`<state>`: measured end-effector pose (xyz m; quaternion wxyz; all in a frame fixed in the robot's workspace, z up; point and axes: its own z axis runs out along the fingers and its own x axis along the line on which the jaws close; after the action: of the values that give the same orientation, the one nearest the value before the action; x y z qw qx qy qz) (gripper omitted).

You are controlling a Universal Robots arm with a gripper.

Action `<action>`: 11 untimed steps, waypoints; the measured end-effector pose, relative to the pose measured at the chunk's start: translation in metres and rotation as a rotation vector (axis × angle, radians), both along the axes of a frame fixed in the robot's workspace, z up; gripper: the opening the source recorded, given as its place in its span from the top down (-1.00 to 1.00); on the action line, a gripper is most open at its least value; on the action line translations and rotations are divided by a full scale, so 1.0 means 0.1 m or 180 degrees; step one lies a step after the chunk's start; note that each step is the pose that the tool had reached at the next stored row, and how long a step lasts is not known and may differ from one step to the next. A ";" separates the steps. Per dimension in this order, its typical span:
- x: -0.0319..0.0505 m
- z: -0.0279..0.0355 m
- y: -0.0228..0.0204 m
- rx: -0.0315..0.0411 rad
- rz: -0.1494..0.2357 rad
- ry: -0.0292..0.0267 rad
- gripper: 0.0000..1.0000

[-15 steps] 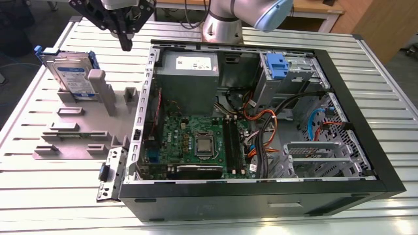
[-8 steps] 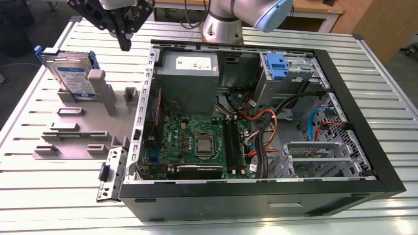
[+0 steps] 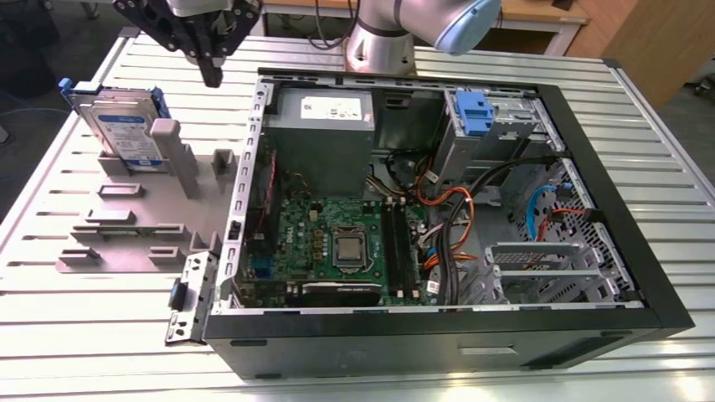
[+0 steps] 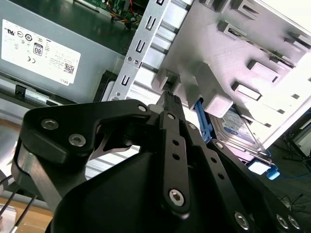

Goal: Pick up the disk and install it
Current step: 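Reach for the disk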

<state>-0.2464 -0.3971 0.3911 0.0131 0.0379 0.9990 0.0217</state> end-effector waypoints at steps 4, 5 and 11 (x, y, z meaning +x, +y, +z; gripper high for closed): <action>-0.010 0.000 0.000 0.0000 0.0000 0.0000 0.79; -0.013 0.000 0.000 0.0000 0.0000 0.0000 0.79; -0.029 -0.001 0.000 0.0000 0.0000 0.0000 0.79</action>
<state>-0.2493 -0.3971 0.3911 0.0131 0.0379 0.9990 0.0217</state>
